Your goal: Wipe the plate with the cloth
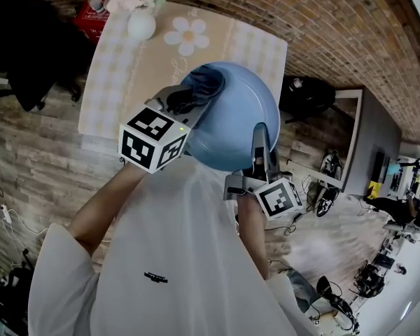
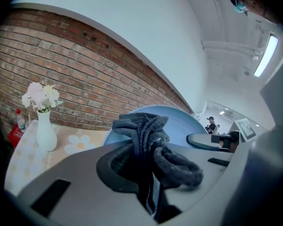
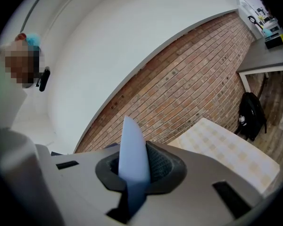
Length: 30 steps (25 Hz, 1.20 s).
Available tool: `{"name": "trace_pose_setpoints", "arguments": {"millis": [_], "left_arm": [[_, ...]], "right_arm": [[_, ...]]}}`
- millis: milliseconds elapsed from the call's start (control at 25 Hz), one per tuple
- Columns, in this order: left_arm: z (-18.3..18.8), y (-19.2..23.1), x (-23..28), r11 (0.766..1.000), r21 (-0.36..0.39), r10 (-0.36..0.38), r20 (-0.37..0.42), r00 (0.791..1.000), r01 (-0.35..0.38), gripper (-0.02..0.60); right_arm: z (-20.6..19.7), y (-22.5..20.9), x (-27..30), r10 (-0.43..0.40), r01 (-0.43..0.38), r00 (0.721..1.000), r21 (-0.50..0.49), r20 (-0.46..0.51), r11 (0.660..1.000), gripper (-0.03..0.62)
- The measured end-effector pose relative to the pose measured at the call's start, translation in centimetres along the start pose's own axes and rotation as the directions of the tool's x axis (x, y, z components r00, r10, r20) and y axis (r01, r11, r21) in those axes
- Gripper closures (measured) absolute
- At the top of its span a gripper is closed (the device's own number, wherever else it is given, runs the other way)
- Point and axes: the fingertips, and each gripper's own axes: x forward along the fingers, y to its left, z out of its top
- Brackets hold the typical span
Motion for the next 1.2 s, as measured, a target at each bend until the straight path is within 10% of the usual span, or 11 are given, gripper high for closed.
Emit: {"name": "trace_pose_setpoints", "arguments": {"millis": [480, 1200], "left_arm": [[1.8, 1.5, -2.6, 0.999, -0.036, 0.041, 0.072, 0.997, -0.039, 0.520], [-0.1, -0.7, -2.6, 0.998, -0.057, 0.011, 0.055, 0.998, -0.008, 0.520]], "right_arm": [[3.1, -2.7, -1.4, -0.097, 0.102, 0.995, -0.300, 0.034, 0.949, 0.536], [1.9, -6.1, -4.5, -0.173, 0.175, 0.984, -0.249, 0.031, 0.952, 0.536]]}}
